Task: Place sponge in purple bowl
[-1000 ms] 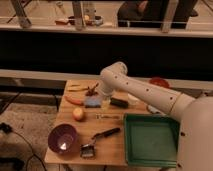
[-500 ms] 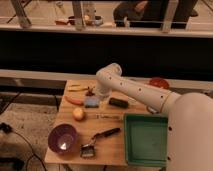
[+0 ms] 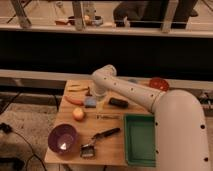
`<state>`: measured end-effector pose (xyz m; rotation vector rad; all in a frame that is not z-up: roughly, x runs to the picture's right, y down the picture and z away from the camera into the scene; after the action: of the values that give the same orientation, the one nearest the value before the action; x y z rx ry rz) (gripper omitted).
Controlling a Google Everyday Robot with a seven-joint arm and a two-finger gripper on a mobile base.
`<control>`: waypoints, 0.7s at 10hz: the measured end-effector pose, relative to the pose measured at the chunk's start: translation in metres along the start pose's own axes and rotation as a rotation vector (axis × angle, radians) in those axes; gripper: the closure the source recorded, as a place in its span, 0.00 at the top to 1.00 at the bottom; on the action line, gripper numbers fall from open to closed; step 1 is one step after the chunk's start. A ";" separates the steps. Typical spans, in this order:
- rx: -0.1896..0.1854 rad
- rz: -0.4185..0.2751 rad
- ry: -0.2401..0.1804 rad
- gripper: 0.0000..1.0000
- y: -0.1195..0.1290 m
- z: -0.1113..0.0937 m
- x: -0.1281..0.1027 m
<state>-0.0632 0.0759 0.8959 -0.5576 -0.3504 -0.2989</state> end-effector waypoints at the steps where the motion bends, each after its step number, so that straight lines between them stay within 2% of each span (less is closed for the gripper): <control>1: -0.004 0.000 0.001 0.80 -0.003 0.006 0.000; 7: -0.032 0.016 0.006 0.80 -0.011 0.038 0.010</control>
<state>-0.0678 0.0867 0.9352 -0.5901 -0.3362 -0.2913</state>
